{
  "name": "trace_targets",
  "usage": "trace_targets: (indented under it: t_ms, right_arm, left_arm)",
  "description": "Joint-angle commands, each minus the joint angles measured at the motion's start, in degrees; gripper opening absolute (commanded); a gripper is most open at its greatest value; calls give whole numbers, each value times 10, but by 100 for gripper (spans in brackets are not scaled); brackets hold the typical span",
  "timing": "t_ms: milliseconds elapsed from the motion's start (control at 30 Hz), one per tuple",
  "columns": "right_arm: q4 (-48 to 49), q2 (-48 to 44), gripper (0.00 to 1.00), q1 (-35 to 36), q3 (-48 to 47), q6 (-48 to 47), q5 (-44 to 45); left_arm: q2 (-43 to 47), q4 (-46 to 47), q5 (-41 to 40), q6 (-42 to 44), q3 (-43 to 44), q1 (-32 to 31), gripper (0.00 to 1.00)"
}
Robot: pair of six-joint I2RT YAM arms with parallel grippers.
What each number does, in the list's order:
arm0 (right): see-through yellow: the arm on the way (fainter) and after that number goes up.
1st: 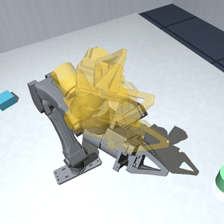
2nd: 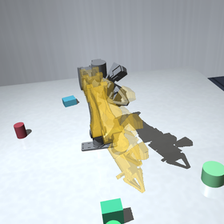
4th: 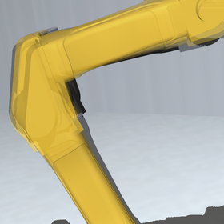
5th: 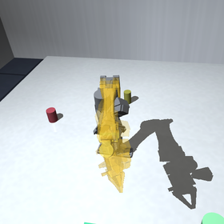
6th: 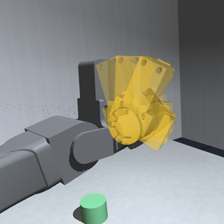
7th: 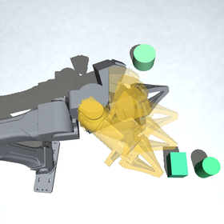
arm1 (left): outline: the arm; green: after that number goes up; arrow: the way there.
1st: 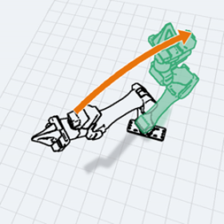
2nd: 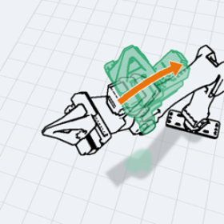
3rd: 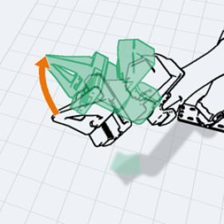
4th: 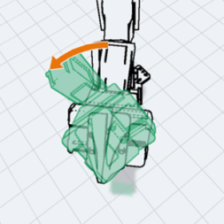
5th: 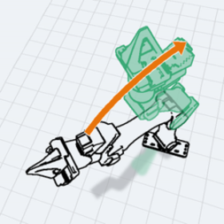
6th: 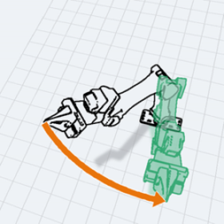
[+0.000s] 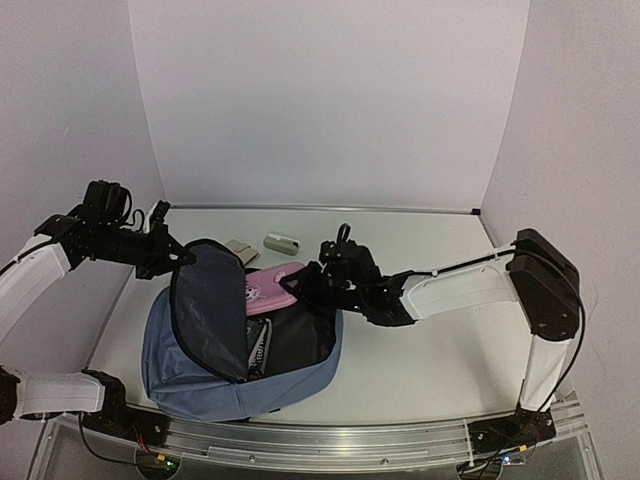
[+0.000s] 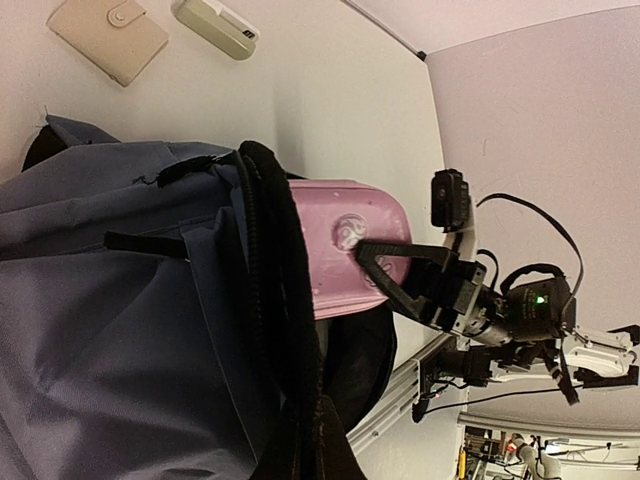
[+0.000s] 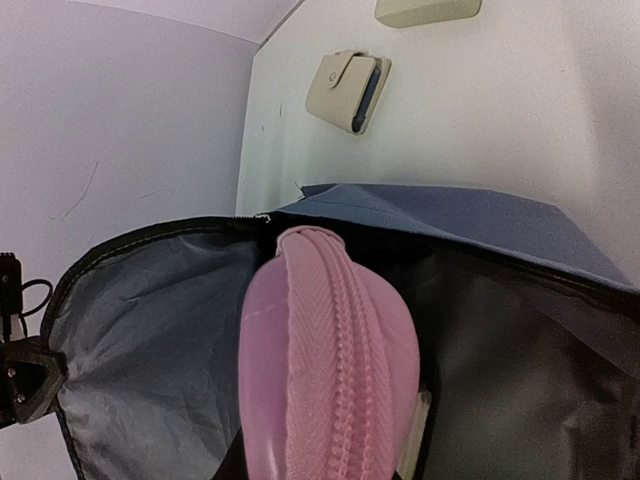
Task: Pack the student bag
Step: Place the stationery in the student bag.
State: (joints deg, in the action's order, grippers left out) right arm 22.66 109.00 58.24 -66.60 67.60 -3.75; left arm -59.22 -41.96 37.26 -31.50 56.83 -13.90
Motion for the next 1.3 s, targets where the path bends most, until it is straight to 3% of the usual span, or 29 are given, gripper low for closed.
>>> trace_targets:
  t_ms: [0,100,167,367,567,733,867,967,1267]
  right_arm:
    - [83,73,0,17,-77,15,-7]
    - [78,115,11,28,-114,9,-20]
    - [66,124,24,32,-119,0,-15]
    - [-14,67,57,36,-75,-66,79]
    - [-75,24,72,36,-38,-106,137]
    - [-75,40,70,36,-47,-127,125]
    - [-75,75,56,38,-93,-158,93]
    - [-75,99,51,43,-127,-176,73]
    - [-67,140,47,57,-191,-188,31]
  left_arm:
    - [-4,22,26,8,35,3,0]
    - [-6,23,23,10,35,2,0]
    - [-7,22,20,9,35,2,0]
    - [-8,26,14,4,33,2,0]
    - [-13,28,15,1,29,2,0]
    - [-17,31,15,3,25,2,0]
    - [-27,36,20,5,23,2,0]
    - [-32,38,25,7,22,2,0]
    - [-50,51,30,8,21,2,0]
